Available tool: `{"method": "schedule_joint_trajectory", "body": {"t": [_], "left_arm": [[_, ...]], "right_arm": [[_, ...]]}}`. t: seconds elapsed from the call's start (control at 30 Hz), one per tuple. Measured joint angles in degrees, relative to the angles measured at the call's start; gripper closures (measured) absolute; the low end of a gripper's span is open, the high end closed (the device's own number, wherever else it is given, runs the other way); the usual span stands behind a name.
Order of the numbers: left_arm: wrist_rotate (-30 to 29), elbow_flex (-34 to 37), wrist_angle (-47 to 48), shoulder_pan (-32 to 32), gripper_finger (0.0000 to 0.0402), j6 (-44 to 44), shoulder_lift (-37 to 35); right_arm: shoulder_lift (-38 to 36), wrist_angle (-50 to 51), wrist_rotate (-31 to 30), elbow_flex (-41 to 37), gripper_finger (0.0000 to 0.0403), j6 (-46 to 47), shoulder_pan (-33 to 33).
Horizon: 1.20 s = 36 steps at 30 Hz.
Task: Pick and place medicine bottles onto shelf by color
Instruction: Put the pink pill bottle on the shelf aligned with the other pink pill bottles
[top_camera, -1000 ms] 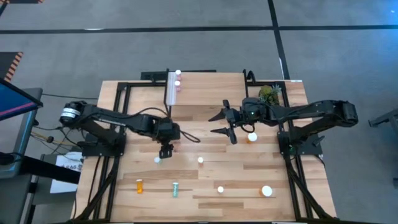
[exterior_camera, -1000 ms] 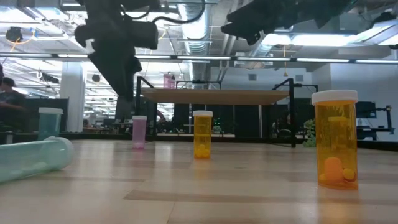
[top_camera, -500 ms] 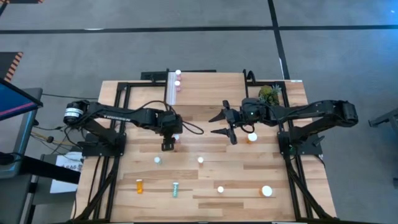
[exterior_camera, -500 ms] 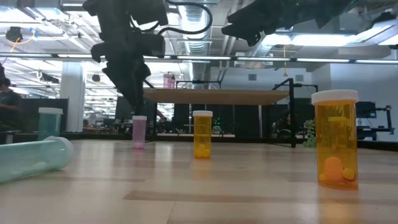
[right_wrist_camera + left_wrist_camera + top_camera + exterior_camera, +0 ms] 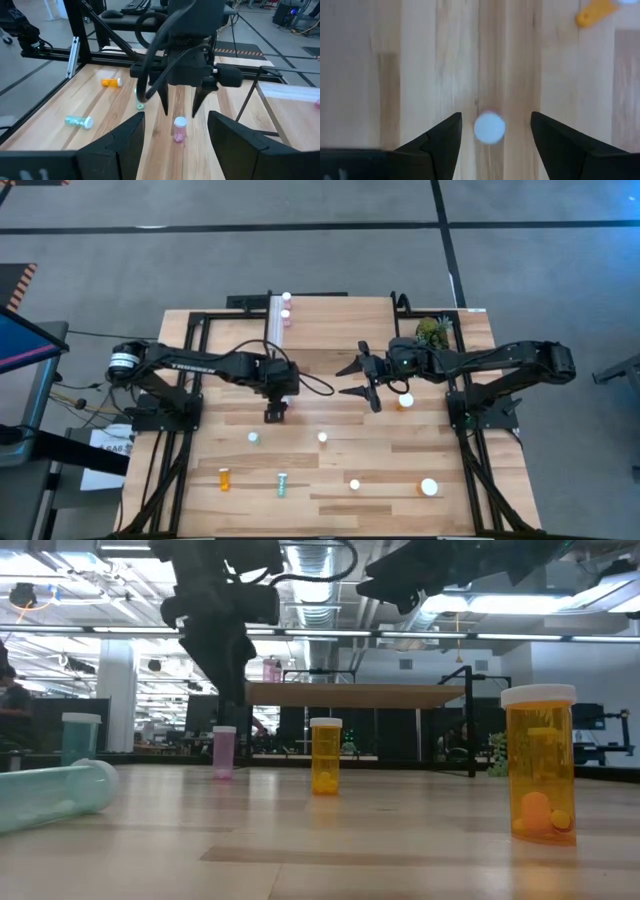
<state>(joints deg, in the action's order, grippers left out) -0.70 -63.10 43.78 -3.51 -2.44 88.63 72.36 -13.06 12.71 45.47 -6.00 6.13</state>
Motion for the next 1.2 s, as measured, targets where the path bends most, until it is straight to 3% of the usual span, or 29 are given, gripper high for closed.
{"method": "schedule_joint_trajectory", "body": {"t": [0.37, 1.2], "left_arm": [[-0.8, -1.5, 1.9, 0.0, 0.0178, -2.0, 5.2], [-1.1, -0.6, 0.1, -0.1, 0.0178, -0.8, 5.2]], "right_arm": [[0.0, 0.7, 0.0, 0.0, 0.0163, 0.1, 0.0], [0.0, 0.1, 0.0, 0.0, 0.0163, 0.0, 0.0]]}}
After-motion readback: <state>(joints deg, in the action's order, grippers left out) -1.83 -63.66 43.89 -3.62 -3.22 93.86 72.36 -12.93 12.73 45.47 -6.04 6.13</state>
